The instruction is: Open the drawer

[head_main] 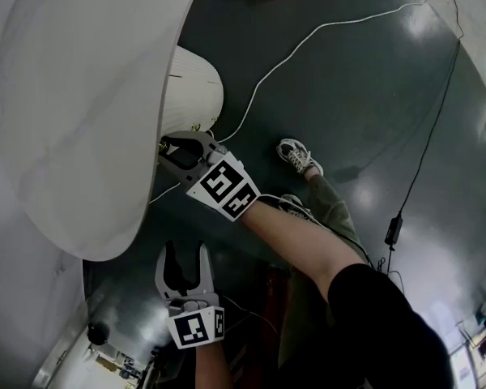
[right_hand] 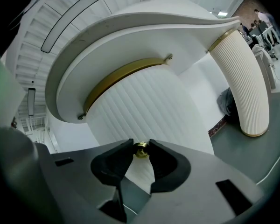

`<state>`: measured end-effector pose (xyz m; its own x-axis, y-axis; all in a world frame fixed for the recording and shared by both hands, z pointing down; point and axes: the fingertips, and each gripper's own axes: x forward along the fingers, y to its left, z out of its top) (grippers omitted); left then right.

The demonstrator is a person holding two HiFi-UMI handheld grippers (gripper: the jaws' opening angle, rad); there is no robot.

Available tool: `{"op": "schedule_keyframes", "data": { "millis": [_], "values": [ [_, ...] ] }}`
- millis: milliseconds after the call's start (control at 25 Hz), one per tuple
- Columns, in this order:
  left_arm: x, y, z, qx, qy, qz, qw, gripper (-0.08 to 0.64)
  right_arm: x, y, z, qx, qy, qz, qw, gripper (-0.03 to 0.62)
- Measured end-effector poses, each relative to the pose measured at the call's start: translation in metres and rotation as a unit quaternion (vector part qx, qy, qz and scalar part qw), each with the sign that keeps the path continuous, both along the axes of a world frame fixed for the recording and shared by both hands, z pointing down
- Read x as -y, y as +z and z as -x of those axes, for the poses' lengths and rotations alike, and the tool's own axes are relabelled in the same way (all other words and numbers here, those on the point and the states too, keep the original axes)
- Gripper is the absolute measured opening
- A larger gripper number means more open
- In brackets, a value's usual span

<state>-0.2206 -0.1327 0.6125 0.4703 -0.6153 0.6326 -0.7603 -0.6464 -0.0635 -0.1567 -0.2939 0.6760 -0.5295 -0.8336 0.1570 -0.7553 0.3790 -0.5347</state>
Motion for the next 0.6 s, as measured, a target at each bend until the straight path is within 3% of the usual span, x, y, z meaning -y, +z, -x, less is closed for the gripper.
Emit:
{"op": "schedule_keyframes", "data": {
  "millis": [600],
  "values": [
    [-0.003,-0.014,-0.001,0.008,-0.005,-0.016,0.9998,0.244,-0.023,0.002,-0.009,0.006,-0.003,0.013,1.000,0.106]
  ]
}}
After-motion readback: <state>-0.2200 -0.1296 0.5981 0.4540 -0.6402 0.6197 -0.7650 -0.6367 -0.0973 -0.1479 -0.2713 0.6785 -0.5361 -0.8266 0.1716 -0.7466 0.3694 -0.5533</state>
